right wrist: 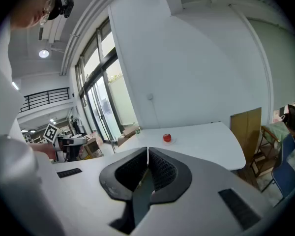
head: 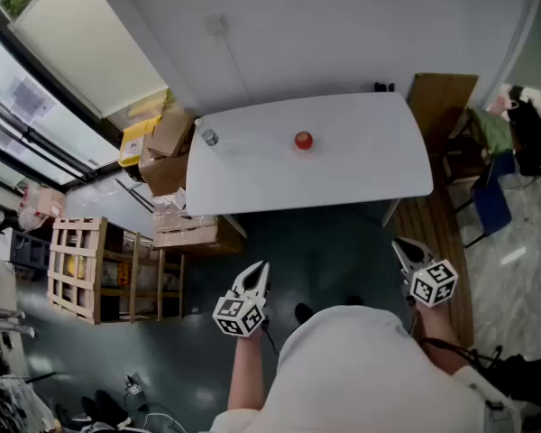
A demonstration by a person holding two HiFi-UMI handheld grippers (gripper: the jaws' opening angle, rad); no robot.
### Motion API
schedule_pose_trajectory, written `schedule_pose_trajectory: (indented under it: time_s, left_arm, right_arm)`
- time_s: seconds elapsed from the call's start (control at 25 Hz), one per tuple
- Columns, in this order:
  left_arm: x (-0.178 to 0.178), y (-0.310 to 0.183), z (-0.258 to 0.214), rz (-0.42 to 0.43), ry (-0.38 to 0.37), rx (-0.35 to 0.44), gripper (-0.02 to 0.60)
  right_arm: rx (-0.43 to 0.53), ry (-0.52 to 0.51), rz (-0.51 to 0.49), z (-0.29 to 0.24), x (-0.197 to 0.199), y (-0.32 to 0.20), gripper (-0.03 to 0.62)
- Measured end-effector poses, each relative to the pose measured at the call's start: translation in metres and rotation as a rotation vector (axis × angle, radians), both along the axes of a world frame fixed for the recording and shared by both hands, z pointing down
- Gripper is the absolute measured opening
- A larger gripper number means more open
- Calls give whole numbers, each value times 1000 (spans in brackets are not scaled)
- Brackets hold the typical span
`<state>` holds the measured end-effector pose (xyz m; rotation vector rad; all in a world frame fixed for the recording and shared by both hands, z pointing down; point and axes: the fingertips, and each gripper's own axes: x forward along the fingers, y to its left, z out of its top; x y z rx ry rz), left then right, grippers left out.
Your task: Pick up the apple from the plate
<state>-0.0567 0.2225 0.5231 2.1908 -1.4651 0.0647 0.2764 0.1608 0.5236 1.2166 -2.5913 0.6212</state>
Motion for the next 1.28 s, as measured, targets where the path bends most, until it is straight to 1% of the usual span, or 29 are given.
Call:
schedule_pose_trajectory:
  time_s: [0.4,0.64,0.84,1.0,1.28]
  left_arm:
    - [-4,5,1,14,4,-1,2]
    - [-4,8,6,39,2,-10,2]
    - [-13,13,10,61,12,-13,2]
    - [-23,15,15,89,8,-16,2]
    - [-34,17,19,165,-6,-19,2]
  right_arm:
    - [1,12,-16,-1,-7,12,37]
    - [-8,-28,9,-6,-13,14,37]
    - [-14,-19,15,-2,-25,24,37]
    - [-18,-13,36,0,-35,34,38]
    - [-40,-3,101,8,-45,51,38]
